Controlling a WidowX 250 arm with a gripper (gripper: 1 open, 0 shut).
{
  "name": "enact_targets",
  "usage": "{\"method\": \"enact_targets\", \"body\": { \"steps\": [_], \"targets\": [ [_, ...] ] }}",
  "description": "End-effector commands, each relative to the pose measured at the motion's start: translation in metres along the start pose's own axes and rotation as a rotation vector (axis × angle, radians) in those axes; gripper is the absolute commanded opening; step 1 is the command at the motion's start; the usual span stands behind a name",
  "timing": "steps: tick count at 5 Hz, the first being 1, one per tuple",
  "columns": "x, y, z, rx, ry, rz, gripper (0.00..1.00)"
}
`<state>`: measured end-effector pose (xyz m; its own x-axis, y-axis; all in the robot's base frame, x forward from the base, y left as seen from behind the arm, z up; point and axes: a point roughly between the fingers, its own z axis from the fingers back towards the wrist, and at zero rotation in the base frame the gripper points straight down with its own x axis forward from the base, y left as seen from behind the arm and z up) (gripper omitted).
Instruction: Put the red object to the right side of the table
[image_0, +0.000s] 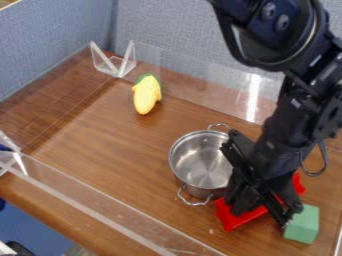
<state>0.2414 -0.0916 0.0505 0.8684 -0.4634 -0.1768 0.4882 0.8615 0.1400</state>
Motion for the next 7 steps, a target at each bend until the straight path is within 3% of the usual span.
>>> {"method": "enact_targets", "body": {
  "steps": [1, 7],
  "targets": [
    [0.009, 0.005, 0.009, 0.006, -0.049, 0.011, 0.0],
    [0.012, 0.017, 0.021, 0.01, -0.099, 0.008, 0.0]
  ]
}}
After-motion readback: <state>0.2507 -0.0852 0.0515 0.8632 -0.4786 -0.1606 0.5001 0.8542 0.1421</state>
